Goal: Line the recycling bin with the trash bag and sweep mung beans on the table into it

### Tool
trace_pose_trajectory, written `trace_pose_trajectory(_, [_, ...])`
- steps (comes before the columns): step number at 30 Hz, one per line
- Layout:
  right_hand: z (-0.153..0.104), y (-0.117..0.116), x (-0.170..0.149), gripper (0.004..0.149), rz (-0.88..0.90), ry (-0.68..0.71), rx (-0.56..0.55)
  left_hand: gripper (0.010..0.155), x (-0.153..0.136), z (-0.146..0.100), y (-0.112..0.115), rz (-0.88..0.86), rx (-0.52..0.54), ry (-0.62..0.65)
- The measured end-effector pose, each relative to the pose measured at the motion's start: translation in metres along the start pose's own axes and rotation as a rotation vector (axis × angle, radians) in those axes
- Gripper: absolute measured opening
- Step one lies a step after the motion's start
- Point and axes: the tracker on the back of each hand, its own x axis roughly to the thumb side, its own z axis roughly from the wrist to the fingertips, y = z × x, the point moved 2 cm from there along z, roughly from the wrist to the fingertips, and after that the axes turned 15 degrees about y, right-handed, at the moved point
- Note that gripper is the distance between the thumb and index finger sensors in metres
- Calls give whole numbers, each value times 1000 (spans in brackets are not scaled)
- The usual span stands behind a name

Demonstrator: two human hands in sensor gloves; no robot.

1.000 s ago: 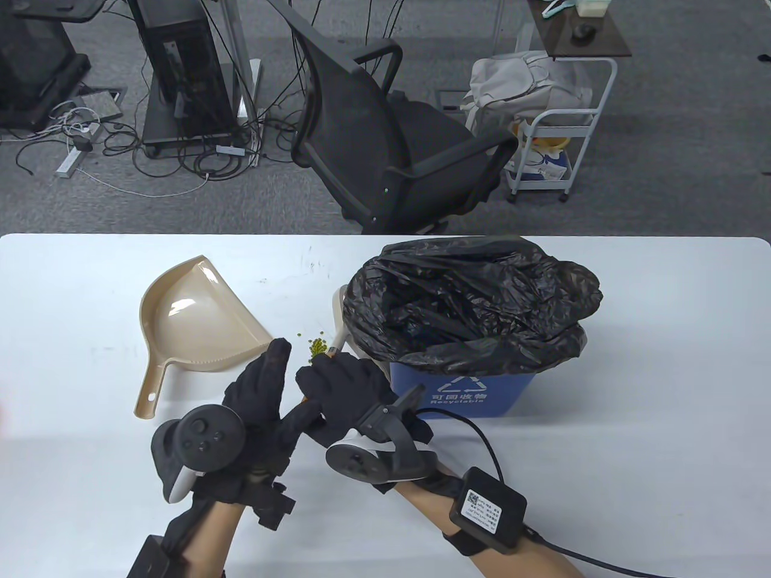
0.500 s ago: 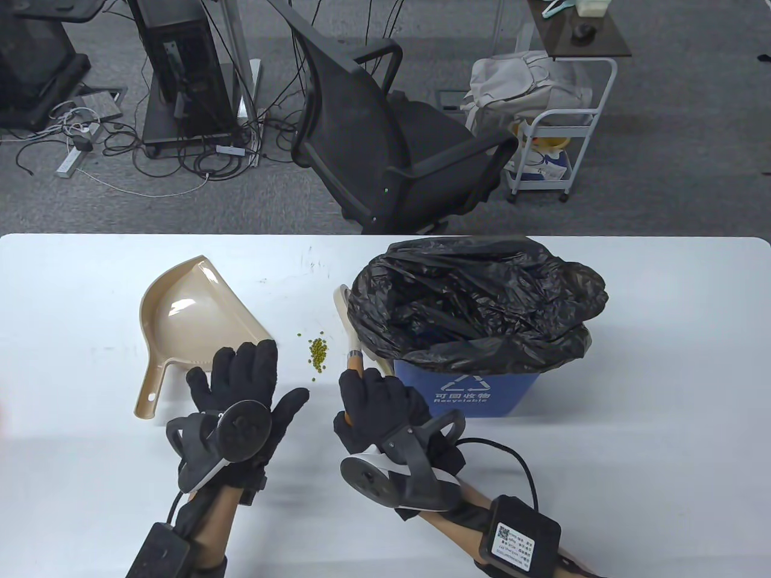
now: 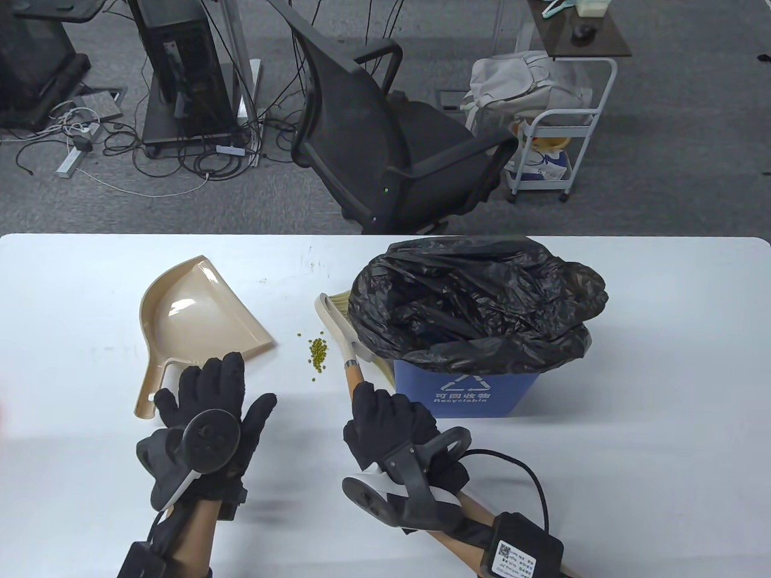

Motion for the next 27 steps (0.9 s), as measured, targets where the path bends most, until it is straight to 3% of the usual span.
trace_pose_trajectory(16, [7,-1,3,55,-136,206,18,84,-7,-1,0,-52,-15,-26])
trace_pose_trajectory(20, [5,0,-3,51,-115,201,24,84,-8,-1,1,-57,-23,-30])
trace_pose_trajectory(27, [0,8,-20,53,23,56,-67,84,-11,-3,-4,-72,-1,-51])
